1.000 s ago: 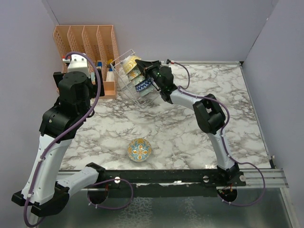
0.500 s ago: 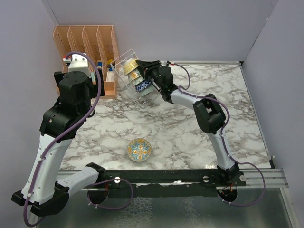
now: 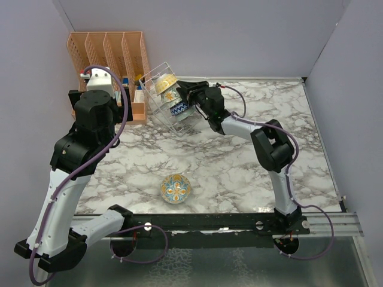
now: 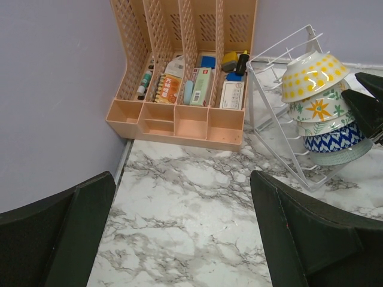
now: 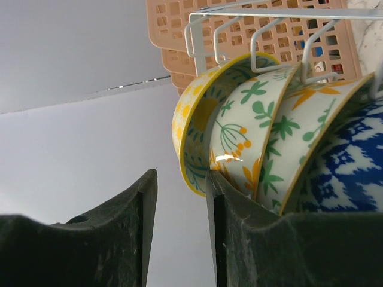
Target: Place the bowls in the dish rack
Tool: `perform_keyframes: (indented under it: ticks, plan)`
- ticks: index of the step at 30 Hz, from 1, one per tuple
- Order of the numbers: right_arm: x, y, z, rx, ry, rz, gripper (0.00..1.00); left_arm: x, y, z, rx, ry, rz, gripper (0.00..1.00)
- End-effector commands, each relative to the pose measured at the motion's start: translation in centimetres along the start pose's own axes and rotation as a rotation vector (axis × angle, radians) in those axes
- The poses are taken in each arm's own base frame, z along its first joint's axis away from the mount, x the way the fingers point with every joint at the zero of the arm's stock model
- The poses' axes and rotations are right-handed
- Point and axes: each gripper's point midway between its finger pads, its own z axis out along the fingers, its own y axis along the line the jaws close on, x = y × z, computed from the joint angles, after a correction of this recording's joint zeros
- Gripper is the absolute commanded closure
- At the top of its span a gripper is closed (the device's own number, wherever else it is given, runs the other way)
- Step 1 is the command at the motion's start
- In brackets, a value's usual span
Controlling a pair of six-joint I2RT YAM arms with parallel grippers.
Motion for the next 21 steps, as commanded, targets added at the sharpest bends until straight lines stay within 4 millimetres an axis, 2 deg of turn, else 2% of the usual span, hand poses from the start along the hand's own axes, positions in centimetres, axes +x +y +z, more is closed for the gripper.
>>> perform_keyframes:
  ticks: [1,10,15,21]
  plan:
    - [-0.3,1.6,-1.5,0.008,0.003,-0.009,0.62,-0.5,0.5,-0.3,-0.019,-0.025,-0.004,0.01]
    - [-0.2,1.9,-4.7,0.109,0.008,-0.134,0.61,-0.1,0.3,-0.3,-0.01,-0.017,-0.007,0.01]
    - [-0.2,3.1,-6.2,0.198,0.014,-0.321,0.58,0.1,0.3,-0.4,-0.008,-0.015,-0.005,0.01]
    - [0.0,2.0,-9.0,0.344,0.101,-0.551,0.56,-0.3,0.4,-0.6,-0.006,-0.026,-0.013,0.01]
